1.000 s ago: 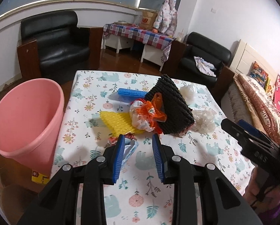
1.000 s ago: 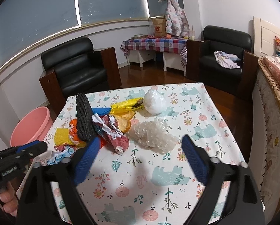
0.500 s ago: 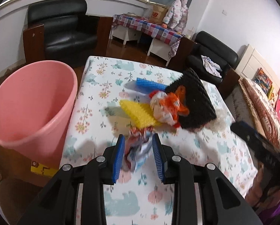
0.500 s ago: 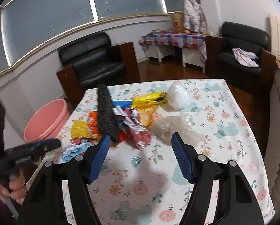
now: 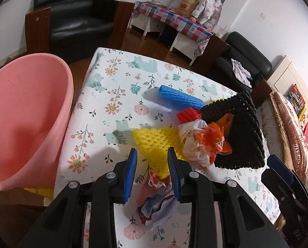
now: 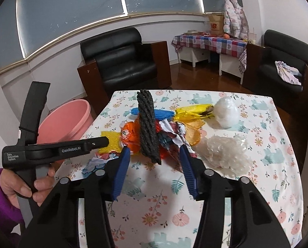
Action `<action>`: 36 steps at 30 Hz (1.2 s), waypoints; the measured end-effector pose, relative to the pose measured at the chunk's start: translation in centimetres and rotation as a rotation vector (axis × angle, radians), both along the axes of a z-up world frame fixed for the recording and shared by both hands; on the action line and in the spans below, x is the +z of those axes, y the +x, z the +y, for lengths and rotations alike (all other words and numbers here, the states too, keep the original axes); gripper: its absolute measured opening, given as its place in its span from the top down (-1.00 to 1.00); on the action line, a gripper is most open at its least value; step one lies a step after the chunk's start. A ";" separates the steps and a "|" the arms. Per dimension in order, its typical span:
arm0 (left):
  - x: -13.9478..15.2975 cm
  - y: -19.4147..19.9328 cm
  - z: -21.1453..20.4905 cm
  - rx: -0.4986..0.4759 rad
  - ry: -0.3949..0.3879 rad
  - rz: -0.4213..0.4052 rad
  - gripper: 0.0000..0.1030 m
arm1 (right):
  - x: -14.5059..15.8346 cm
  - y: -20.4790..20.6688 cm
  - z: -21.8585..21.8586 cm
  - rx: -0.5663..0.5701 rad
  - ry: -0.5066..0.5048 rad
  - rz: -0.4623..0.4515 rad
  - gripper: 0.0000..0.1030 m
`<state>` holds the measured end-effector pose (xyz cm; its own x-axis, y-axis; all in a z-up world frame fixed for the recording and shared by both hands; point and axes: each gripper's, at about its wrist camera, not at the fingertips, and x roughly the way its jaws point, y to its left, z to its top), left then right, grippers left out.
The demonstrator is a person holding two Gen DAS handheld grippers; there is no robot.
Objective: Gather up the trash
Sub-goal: 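Grasp the black mesh sleeve with the right tool while the left tool grasps the yellow foam net, then carry both items over the pink bin and open both tools to drop them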
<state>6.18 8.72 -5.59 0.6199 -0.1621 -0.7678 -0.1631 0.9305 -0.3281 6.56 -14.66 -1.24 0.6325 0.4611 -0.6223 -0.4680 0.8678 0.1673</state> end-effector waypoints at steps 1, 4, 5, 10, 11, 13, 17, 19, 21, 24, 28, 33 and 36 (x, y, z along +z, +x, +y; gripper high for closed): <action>0.0 0.0 0.1 -0.002 -0.005 -0.007 0.59 | 0.0 0.1 0.2 0.003 -0.003 -0.002 0.09; 0.1 -0.1 0.1 -0.012 -0.009 -0.018 0.83 | -0.1 0.3 0.9 0.009 -0.012 -0.001 0.17; 0.1 -0.1 0.1 -0.016 -0.011 -0.023 0.90 | -0.2 0.4 1.1 0.012 -0.014 0.004 0.25; 1.0 -1.0 0.2 -0.027 -0.035 -0.067 0.92 | -0.8 0.9 1.6 0.007 -0.025 0.024 0.63; 1.3 -1.3 0.2 -0.028 -0.037 -0.081 0.92 | -0.8 0.9 1.6 0.007 -0.020 0.027 0.74; 1.9 -1.9 0.3 -0.030 -0.037 -0.106 0.92 | -0.6 0.9 1.4 -0.002 -0.013 0.026 0.78; 2.9 -3.2 0.8 -0.027 -0.057 -0.145 0.93 | 0.3 0.5 0.7 -0.022 0.006 0.010 0.80; 3.6 -3.9 1.1 -0.025 -0.061 -0.164 0.93 | 1.1 0.1 0.4 -0.029 0.020 -0.008 0.80; 4.3 -4.6 1.5 -0.020 -0.062 -0.187 0.93 | 2.0 -0.3 0.2 -0.032 0.029 -0.028 0.80; 5.7 -5.8 2.1 0.001 -0.050 -0.229 0.93 | 3.4 -0.7 0.4 -0.024 0.042 -0.057 0.80; 7.7 -7.7 4.0 0.062 -0.023 -0.283 0.93 | 5.1 -0.9 1.7 0.024 0.060 -0.083 0.80; 9.6 -10.2 7.2 0.165 0.036 -0.328 0.93 | 6.4 -0.4 5.4 0.116 0.087 -0.071 0.80; 10.1 -11.3 9.1 0.221 0.071 -0.330 0.93 | 6.8 -0.2 8.4 0.186 0.099 -0.064 0.80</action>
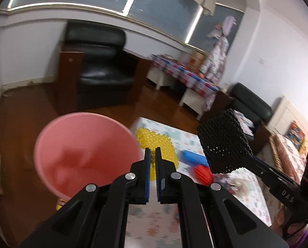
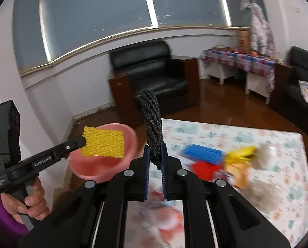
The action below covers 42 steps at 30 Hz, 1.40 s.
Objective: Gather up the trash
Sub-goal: 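Carry both items over the pink bin and open both tools to drop them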
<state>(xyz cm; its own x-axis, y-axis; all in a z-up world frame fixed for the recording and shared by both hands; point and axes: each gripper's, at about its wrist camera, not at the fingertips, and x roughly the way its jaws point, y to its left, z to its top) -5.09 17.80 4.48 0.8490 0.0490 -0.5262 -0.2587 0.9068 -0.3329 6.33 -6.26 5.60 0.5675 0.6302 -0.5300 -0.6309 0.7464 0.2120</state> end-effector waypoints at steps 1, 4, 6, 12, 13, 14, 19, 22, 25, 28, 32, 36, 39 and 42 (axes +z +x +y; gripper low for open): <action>0.1 -0.5 0.8 0.027 0.011 0.002 0.93 | 0.1 0.1 1.2 0.025 0.002 0.002 0.80; 0.0 -1.6 3.0 0.100 0.041 0.017 0.93 | -0.2 0.3 4.6 0.087 0.008 0.022 0.80; -0.3 -2.1 4.2 0.142 0.057 0.037 0.93 | -0.6 0.5 6.6 0.118 0.013 0.047 0.80; -1.8 -2.9 6.6 0.191 0.080 0.086 0.93 | -2.8 1.0 12.3 0.183 0.000 0.128 0.80; -2.2 -2.9 6.9 0.196 0.080 0.096 0.93 | -3.2 1.2 13.0 0.186 -0.003 0.141 0.80; -2.4 -2.9 7.3 0.198 0.080 0.104 0.93 | -3.7 1.5 13.7 0.190 -0.004 0.165 0.80; -3.7 -2.0 7.7 0.202 0.078 0.136 0.91 | -5.5 1.9 15.6 0.189 -0.023 0.237 0.79; -4.1 -2.1 8.0 0.213 0.078 0.141 0.87 | -6.4 2.3 16.1 0.192 -0.036 0.273 0.78; -4.2 -1.8 7.8 0.217 0.074 0.139 0.66 | -7.0 2.6 16.3 0.199 -0.037 0.303 0.77; -4.2 -1.7 7.6 0.215 0.072 0.131 0.58 | -7.2 2.7 16.2 0.210 -0.030 0.317 0.69; -3.8 -1.6 6.9 0.210 0.070 0.121 0.52 | -7.1 2.7 15.6 0.212 -0.014 0.308 0.32; -3.5 -1.7 6.2 0.200 0.070 0.111 0.51 | -6.8 2.6 14.8 0.214 -0.008 0.288 0.25; -3.2 -1.7 5.4 0.185 0.065 0.101 0.50 | -6.3 2.1 13.9 0.211 -0.012 0.263 0.24; -3.0 -1.8 4.5 0.166 0.061 0.095 0.49 | -5.8 1.5 12.6 0.199 -0.015 0.237 0.24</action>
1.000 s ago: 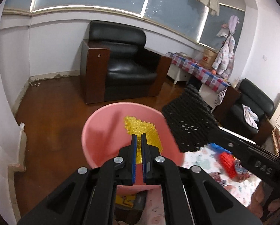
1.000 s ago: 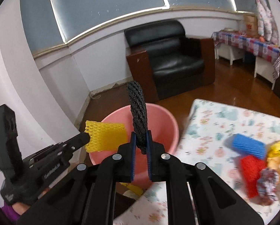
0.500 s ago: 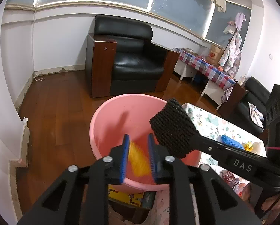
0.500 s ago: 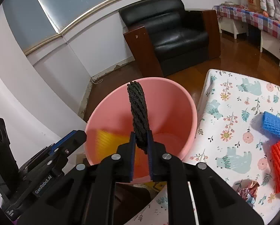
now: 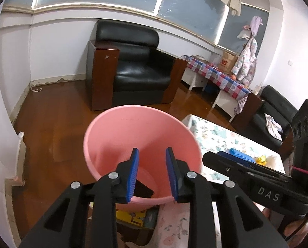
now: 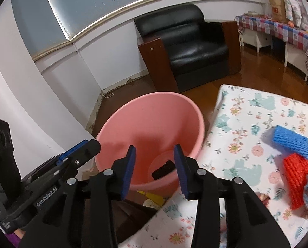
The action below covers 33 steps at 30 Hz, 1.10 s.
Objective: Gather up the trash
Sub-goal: 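Carry both items over the pink bin and open both tools to drop them, then return both tools to the table and approach the crumpled wrappers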
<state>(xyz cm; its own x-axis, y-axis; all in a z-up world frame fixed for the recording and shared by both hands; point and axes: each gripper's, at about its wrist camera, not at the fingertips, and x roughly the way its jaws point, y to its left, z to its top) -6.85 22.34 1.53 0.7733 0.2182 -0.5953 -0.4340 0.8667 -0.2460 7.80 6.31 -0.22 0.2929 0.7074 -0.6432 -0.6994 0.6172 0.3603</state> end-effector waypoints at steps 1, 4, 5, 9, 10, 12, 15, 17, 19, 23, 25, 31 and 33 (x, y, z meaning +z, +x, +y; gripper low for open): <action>0.1 0.1 -0.5 -0.012 -0.005 -0.002 0.48 | 0.2 -0.2 -0.6 -0.007 -0.004 -0.011 0.24; 0.3 0.2 -1.5 -0.045 -0.021 -0.006 0.45 | 0.8 -0.8 -2.3 -0.030 -0.016 -0.043 0.24; 0.4 0.2 -1.9 -0.057 -0.029 -0.007 0.43 | 1.1 -1.0 -3.1 -0.040 -0.017 -0.052 0.24; 0.5 0.7 -4.0 -0.106 -0.060 -0.005 0.40 | 2.0 -1.7 -6.1 -0.078 -0.022 -0.095 0.24; 0.5 0.7 -4.5 -0.114 -0.064 -0.004 0.39 | 2.1 -2.0 -7.0 -0.090 -0.029 -0.110 0.24; 0.5 0.9 -5.8 -0.141 -0.071 -0.002 0.39 | 2.4 -2.5 -8.9 -0.122 -0.040 -0.133 0.24; 0.2 1.0 -8.0 -0.182 -0.067 0.005 0.38 | 2.2 -2.9 -11.9 -0.183 -0.054 -0.149 0.24; -0.1 1.1 -9.5 -0.216 -0.056 0.014 0.38 | 1.8 -2.8 -14.1 -0.238 -0.063 -0.141 0.24; -0.2 1.3 -11.1 -0.255 -0.039 0.021 0.37 | 1.3 -2.6 -15.9 -0.283 -0.067 -0.123 0.24; -0.6 1.5 -13.4 -0.316 -0.025 0.028 0.27 | -0.1 -2.4 -19.4 -0.364 -0.062 -0.071 0.24; -0.7 1.8 -14.1 -0.342 -0.018 0.034 0.23 | -0.6 -2.6 -20.4 -0.381 -0.063 -0.066 0.24; -1.6 2.4 -15.9 -0.419 -0.029 0.063 0.19 | -1.6 -3.4 -21.2 -0.385 -0.075 -0.049 0.24; -1.8 2.7 -16.8 -0.456 -0.017 0.070 0.19 | -1.9 -3.7 -21.3 -0.380 -0.079 -0.043 0.24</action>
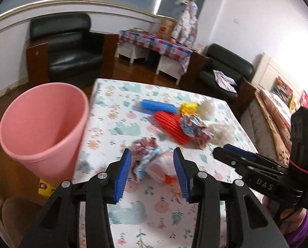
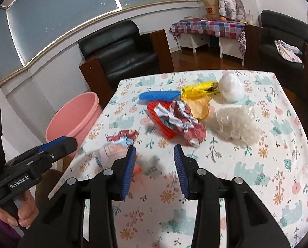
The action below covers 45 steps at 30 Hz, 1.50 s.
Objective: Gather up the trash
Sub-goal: 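Return both tools to the table and approach the crumpled wrappers, then grasp a crumpled foil wrapper with the right tool while the left tool grasps a white-orange bag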
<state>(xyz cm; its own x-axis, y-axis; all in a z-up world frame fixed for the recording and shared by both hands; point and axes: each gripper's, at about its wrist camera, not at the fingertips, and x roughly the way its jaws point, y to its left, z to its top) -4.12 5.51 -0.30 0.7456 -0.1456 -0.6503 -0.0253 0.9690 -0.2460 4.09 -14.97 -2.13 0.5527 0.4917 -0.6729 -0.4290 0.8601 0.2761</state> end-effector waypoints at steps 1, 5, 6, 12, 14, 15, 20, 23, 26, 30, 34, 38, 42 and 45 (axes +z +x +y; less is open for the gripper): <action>-0.2 -0.1 -0.5 -0.012 0.004 0.001 0.19 | -0.2 -0.2 -0.1 0.004 -0.001 0.004 0.24; -0.6 0.7 -1.4 -0.051 0.026 0.014 0.19 | -0.6 -0.6 -0.3 0.013 0.000 0.015 0.24; -0.7 0.8 -1.6 -0.053 0.035 0.014 0.19 | -0.7 -0.6 -0.4 0.014 0.000 0.016 0.24; -1.7 2.3 -2.6 -0.086 0.091 0.013 0.19 | -0.7 -1.3 -0.9 0.033 0.016 0.010 0.24; -2.2 2.6 -2.8 -0.089 0.097 0.020 0.26 | -0.7 -1.3 -1.0 0.035 0.019 0.011 0.24; -2.4 2.8 -2.8 -0.088 0.100 0.026 0.29 | -0.8 -1.3 -1.2 0.034 0.024 0.013 0.24; -3.4 3.4 -2.8 -0.083 0.115 0.053 0.47 | -1.2 -0.9 -1.8 0.021 0.048 0.034 0.24; -3.5 3.3 -2.9 -0.088 0.125 0.056 0.47 | -1.5 -0.6 -1.9 0.019 0.055 0.045 0.24; -3.5 3.1 -2.8 -0.098 0.117 0.061 0.47 | -1.7 -0.4 -2.2 0.017 0.072 0.053 0.24; -3.6 2.7 -3.5 -0.133 0.115 0.063 0.71 | -2.1 0.2 -2.8 -0.011 0.075 0.074 0.24; -3.4 2.3 -4.2 -0.164 0.113 0.051 0.85 | -2.3 1.1 -3.2 -0.038 0.059 0.077 0.24; -2.8 2.1 -4.4 -0.172 0.108 0.035 0.89 | -1.7 1.8 -3.2 -0.037 0.044 0.040 0.24; -1.9 2.0 -4.0 -0.161 0.082 0.020 0.89 | -1.0 2.7 -2.3 -0.007 -0.006 -0.007 0.24; -1.4 2.0 -3.5 -0.149 0.067 0.013 0.89 | -1.2 3.5 -1.2 0.018 -0.070 -0.027 0.24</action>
